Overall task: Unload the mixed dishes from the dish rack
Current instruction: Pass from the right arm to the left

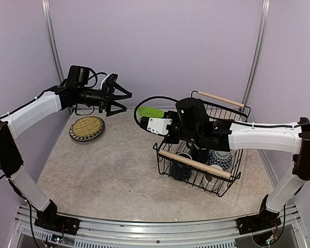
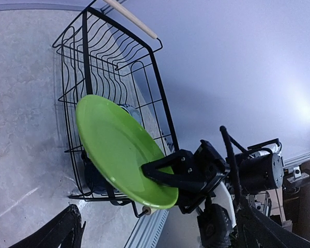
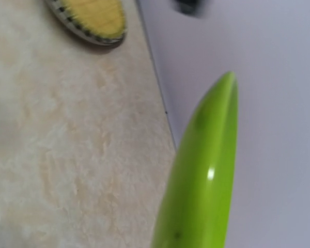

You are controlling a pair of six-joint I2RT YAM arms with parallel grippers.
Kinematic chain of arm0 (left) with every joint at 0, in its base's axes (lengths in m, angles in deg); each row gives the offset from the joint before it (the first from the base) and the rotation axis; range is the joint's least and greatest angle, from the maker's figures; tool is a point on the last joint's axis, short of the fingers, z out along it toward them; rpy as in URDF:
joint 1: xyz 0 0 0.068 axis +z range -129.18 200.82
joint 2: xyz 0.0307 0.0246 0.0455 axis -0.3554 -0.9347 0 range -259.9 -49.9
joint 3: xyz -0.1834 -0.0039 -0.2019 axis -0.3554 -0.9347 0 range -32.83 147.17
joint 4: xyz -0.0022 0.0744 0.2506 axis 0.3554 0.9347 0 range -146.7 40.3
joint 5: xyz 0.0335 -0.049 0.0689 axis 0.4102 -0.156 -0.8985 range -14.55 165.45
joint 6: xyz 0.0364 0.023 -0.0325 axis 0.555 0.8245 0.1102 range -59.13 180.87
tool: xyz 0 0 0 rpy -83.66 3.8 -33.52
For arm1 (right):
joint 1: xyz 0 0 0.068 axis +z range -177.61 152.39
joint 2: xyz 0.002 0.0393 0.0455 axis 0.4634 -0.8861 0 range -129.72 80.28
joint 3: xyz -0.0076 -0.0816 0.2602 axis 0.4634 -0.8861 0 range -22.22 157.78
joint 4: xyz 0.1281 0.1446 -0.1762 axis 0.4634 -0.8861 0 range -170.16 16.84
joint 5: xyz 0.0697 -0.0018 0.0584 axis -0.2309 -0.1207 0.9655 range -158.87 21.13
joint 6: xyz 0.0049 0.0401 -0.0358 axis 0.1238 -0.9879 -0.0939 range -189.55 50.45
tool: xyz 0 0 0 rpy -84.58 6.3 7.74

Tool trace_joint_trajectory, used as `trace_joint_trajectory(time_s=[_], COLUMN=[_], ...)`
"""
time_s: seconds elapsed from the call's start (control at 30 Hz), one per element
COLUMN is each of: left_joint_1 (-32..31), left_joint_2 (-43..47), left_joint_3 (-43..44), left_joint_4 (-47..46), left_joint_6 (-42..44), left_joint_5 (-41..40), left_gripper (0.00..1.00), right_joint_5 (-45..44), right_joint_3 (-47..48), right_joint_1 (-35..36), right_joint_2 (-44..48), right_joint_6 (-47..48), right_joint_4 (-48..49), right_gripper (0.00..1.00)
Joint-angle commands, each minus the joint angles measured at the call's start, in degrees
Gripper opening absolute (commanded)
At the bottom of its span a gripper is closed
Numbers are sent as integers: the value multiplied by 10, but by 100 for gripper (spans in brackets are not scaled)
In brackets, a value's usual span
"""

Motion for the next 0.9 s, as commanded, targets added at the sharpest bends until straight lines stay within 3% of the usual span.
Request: trace_joint_trajectory(time_s=[0.0, 0.23, 0.43, 0.73, 0.87], left_joint_1=[-17, -17, -18, -34, -41], left_joint_2=[-30, -66, -82, -102, -114], left_joint_3=[23, 46, 44, 65, 70], left_joint_4=[33, 108, 89, 125, 124], left_joint_6=[9, 13, -1, 23, 21], left_joint_5=[5, -91, -47, -52, -28], left_gripper=[98, 87, 77, 40, 29], right_joint_5=[-44, -63, -64, -66, -70], right_joint_3=[23, 15, 17, 9, -2], right_joint_1=[27, 38, 44, 45, 45], right_joint_2=[-24, -37, -45, -60, -59], right_joint_6=[91, 106, 116, 118, 119], right_joint_4=[57, 85, 99, 134, 138], right_gripper=[0, 0, 0, 0, 0])
